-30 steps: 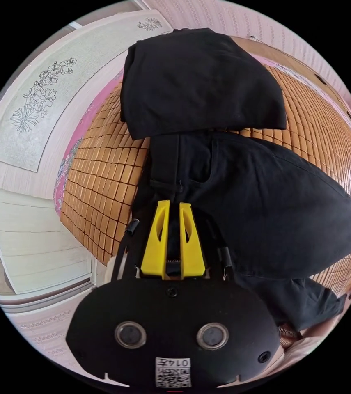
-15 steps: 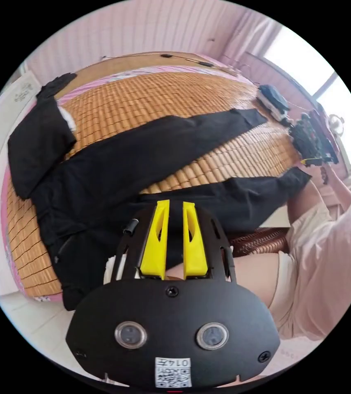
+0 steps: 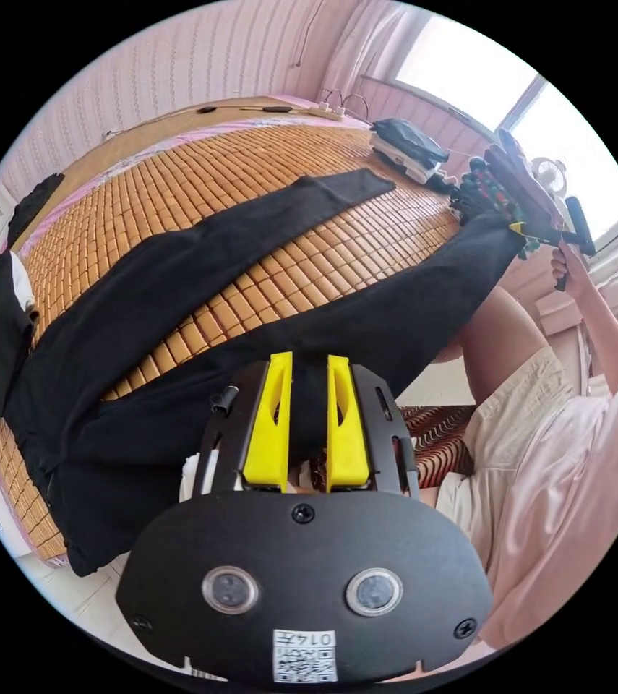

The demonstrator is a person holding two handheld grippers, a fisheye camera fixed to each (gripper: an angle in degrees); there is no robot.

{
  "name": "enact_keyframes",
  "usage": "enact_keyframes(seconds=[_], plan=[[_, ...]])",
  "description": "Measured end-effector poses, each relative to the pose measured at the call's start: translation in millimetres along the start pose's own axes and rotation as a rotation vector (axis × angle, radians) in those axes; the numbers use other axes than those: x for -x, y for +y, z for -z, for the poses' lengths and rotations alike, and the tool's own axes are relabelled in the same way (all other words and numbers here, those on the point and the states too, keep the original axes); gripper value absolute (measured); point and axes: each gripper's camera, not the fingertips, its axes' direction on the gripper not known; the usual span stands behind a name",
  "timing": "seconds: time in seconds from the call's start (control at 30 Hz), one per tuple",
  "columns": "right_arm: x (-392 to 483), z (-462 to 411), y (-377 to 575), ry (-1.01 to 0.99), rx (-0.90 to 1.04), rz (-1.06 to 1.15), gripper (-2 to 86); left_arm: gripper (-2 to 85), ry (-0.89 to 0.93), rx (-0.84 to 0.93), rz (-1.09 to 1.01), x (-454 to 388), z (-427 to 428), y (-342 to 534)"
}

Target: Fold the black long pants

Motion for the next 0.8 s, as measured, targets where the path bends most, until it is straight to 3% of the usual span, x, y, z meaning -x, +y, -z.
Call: enact_keyframes(seconds=[0.13,0.3,0.53,0.8], plan=[[-29,-27,-2,0.263,0.040,-0.161,2.4,8.1,-0.058,0.018,0.012,-1,-1,7],[-18,-56,-9,0.075,0.041,-0.141,7.9,8.1,-0.059,0.030,0.002,-10,-11,15],[31,-119,-40,0.187,0.135,-0.028,3.8,7.8,-0.170,0.091,0.015,-16,-58,10],[80,-132,-62,0.330,0.227,-0.004,-0.2,6.2,-0.125,0.080,0.088,-12,-67,31]])
